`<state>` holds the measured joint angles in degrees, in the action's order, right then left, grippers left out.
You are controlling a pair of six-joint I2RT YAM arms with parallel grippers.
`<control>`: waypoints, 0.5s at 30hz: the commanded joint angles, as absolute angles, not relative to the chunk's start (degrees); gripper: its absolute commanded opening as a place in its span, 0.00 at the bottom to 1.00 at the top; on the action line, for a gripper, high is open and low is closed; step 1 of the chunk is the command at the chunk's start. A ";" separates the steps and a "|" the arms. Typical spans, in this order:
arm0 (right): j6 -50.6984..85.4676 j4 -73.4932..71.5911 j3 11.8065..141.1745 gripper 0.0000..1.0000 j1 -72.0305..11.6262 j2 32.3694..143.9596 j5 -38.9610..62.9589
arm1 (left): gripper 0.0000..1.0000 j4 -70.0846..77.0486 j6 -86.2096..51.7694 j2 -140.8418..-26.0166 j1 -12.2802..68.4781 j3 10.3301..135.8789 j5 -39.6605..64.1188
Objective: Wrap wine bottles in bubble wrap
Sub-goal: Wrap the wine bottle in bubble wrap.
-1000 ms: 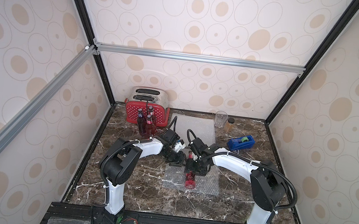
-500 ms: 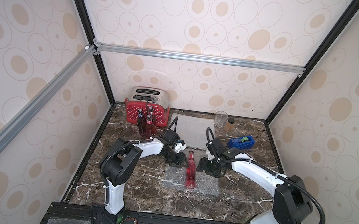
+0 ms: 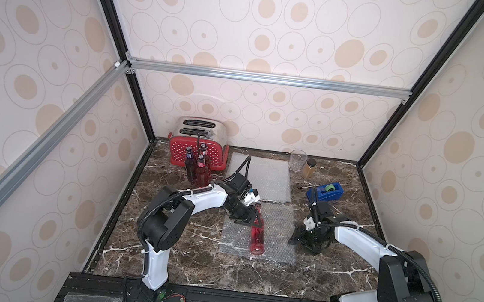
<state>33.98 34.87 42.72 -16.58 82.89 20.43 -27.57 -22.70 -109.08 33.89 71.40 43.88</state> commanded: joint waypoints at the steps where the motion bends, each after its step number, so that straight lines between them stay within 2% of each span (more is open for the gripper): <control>1: 32.92 31.21 39.90 0.61 -16.35 85.03 22.87 | 0.53 -30.57 -21.09 -110.65 34.61 73.21 42.44; 8: 34.32 24.71 37.31 0.59 -16.39 88.20 28.47 | 0.50 -30.93 -21.01 -111.01 34.59 73.13 41.41; 15: 36.99 19.55 37.17 0.54 -16.71 85.56 35.26 | 0.50 -30.83 -20.92 -111.00 34.54 73.03 41.18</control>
<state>35.29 21.30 38.61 -16.43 85.52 33.32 -28.69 -22.61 -110.54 34.04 71.66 43.16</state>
